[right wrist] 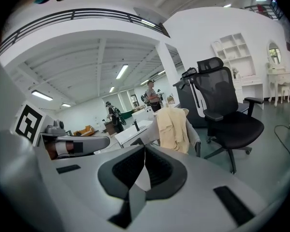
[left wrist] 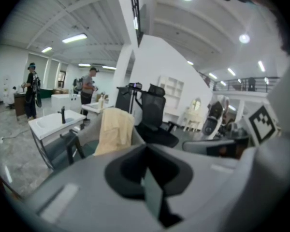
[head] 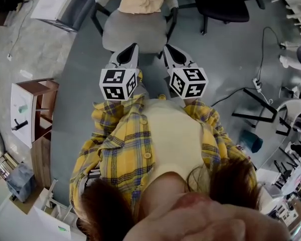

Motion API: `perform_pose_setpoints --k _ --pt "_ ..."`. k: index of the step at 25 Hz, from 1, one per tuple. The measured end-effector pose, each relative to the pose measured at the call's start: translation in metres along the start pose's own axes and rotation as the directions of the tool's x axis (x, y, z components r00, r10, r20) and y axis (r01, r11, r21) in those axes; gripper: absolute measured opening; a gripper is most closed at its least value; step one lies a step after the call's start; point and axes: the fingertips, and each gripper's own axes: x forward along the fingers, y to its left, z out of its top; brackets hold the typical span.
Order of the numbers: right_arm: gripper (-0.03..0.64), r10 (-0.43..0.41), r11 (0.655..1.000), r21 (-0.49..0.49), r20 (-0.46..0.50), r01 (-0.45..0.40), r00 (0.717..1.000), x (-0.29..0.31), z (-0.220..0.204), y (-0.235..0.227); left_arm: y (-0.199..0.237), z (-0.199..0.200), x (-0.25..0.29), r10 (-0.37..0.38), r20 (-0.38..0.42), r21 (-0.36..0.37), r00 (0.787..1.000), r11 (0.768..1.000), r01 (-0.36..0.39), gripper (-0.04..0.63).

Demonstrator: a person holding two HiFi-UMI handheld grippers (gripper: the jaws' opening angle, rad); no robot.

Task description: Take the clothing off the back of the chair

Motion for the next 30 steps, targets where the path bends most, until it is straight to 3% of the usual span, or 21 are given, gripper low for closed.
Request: perform_pose_setpoints --k 20,30 --pt "0.015 -0.080 0.996 0.027 -0.033 0.081 0.996 0.124 0.028 0.039 0.128 0.021 0.037 -0.074 -0.068 0.034 0.995 0.996 0.076 0.005" --pt "0.015 -0.126 0.991 0.036 -0.038 0.128 0.991 0.149 0.040 0.020 0.142 0.027 0.072 -0.111 -0.080 0.060 0.991 0.991 0.116 0.005"
